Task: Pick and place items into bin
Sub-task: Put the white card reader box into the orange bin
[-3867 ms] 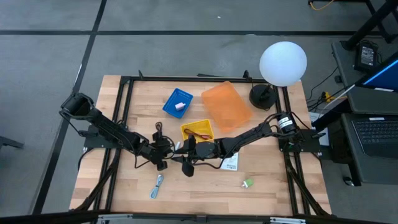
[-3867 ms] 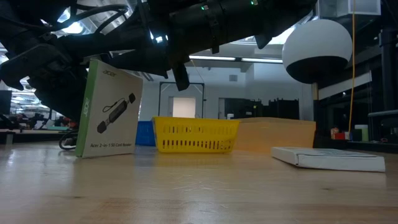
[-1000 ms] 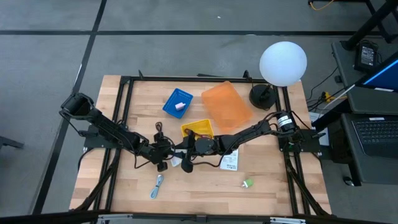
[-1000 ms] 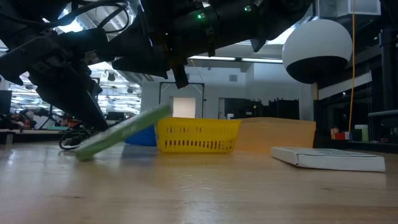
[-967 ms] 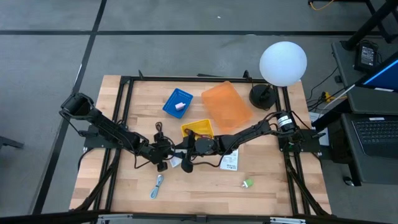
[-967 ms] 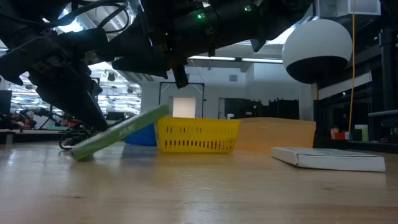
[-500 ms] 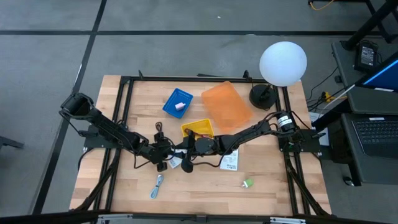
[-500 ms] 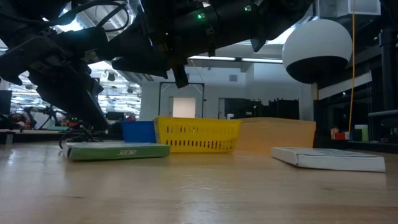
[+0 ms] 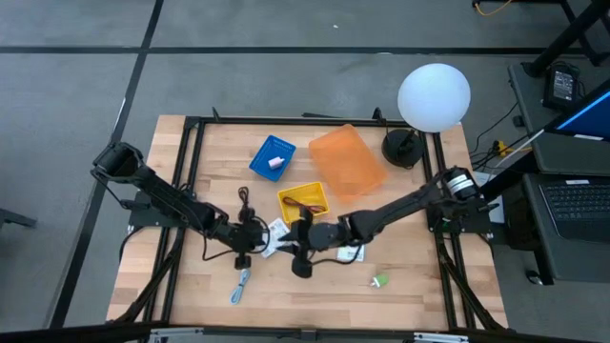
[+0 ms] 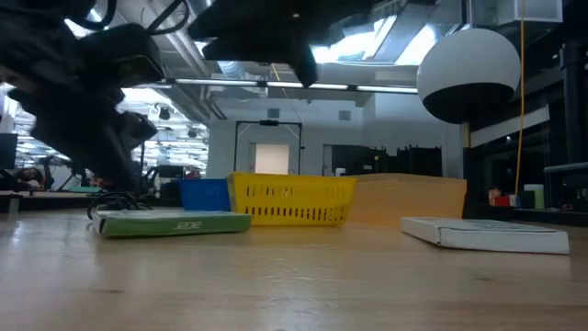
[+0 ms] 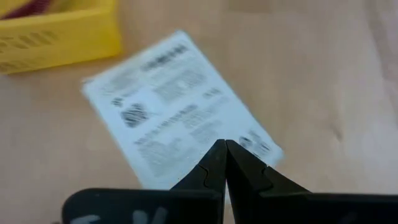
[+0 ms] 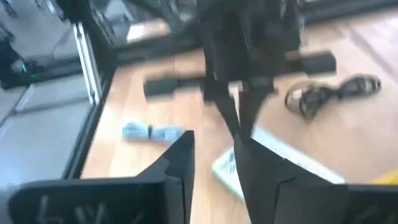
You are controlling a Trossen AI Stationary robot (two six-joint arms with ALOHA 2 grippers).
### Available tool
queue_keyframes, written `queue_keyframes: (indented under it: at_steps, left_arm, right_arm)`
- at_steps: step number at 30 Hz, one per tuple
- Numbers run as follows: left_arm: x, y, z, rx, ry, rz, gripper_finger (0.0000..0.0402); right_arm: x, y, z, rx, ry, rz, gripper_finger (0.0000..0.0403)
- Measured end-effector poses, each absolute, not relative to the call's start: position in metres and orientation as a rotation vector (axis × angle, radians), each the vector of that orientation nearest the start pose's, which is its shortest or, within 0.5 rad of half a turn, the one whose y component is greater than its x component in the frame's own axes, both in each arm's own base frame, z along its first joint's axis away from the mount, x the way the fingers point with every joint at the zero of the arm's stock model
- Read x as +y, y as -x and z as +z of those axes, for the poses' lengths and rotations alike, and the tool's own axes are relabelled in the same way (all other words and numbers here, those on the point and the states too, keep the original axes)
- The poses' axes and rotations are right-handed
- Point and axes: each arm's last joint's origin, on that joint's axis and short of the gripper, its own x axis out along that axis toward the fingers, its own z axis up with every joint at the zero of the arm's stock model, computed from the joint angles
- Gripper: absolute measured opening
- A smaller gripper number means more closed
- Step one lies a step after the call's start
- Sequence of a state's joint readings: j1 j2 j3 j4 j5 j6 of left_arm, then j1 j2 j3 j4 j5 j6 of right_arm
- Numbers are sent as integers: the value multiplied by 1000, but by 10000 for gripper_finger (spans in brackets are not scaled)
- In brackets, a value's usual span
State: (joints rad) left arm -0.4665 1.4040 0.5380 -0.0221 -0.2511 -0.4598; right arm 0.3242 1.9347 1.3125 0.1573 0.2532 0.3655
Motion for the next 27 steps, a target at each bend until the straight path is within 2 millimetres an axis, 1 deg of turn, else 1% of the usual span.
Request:
queue_keyframes:
  at_steps: [4,6,9,12,15,24,27]
  left_arm:
    - [-109,-216,146,941,85,-51,3]
    - [-110,-214,149,987,69,-24,3]
    - [-110,-211,152,1016,45,60,3]
    - [-110,-210,153,1004,29,103,3]
    - [-110,-210,153,1005,33,110,3]
    - [-107,-205,150,1054,59,163,3]
    - [-107,-205,150,1052,63,168,3]
  right_arm:
    - [145,-405,208,505,-238,-46,76]
    - [149,-403,206,507,-252,-73,70]
    - [152,-399,201,522,-240,-159,63]
    - [151,-395,197,531,-242,-269,55]
    - [148,-392,191,561,-272,-312,49]
    - [144,-382,168,550,-361,-341,43]
    - [144,-381,166,511,-384,-328,43]
